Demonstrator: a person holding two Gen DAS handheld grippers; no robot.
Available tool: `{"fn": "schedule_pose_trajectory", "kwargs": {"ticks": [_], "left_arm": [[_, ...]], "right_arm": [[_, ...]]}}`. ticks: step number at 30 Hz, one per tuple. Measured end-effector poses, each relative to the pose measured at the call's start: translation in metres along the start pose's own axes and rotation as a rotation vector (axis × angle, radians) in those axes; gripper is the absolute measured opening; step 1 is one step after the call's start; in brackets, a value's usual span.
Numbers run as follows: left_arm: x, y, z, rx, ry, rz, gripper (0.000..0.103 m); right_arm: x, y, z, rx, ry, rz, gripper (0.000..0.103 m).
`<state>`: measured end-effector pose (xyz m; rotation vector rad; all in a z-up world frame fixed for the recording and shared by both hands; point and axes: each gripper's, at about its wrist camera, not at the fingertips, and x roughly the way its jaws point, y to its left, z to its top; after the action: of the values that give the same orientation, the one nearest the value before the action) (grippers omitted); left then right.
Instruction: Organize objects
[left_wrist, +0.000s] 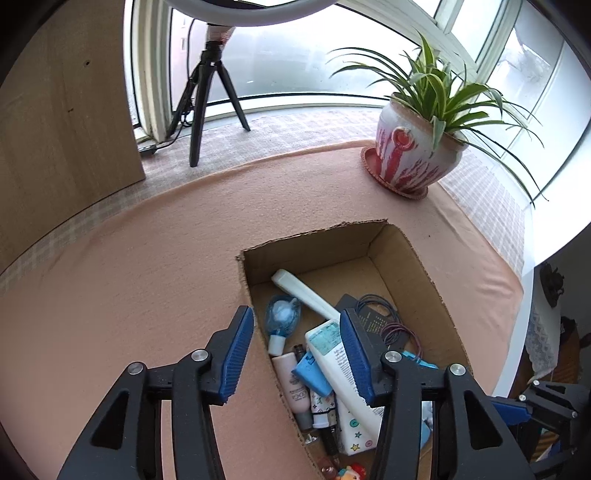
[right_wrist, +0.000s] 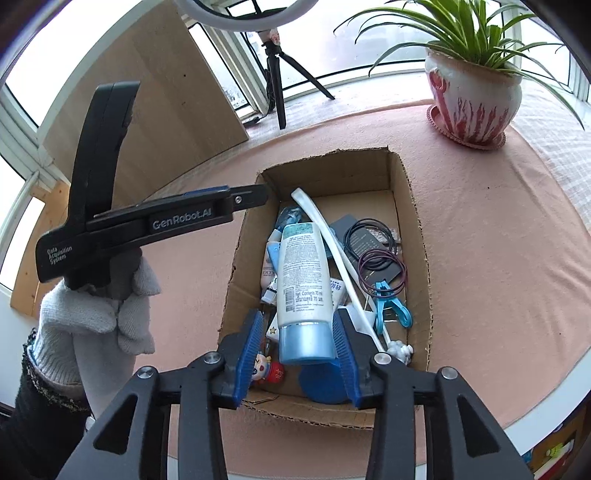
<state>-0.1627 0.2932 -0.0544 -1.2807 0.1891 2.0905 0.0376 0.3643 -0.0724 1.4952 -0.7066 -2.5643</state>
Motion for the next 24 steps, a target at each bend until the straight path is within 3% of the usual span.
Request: {"fn": "schedule_pose_trajectory", "kwargs": {"ticks": [10, 14, 20, 24], "left_arm": [[-0.036, 0.050, -0.032, -0.092, -0.004, 0.059, 0.054], [-0.063, 0.073, -0.055, -0.134, -0.025, 0.091, 0.058], [-0.109, 0.098, -0.100, -0.174, -0.056, 0.154, 0.059], [-0.139, 0.109, -0.128, -0.193, -0.088, 0.199, 0.067]], "right_arm": [[0.002, 0.026, -0.002, -0.026, -0.016, -0.006, 0.037], [0.003, 0.049, -0.006, -0.060, -0.039, -0.013, 0.048], [0.008, 0.088, -0.012, -0.119, -0.053, -0.013, 0.049], [0.012, 0.120, -0.020, -0.176, -0.071, -0.020, 0.052]]}}
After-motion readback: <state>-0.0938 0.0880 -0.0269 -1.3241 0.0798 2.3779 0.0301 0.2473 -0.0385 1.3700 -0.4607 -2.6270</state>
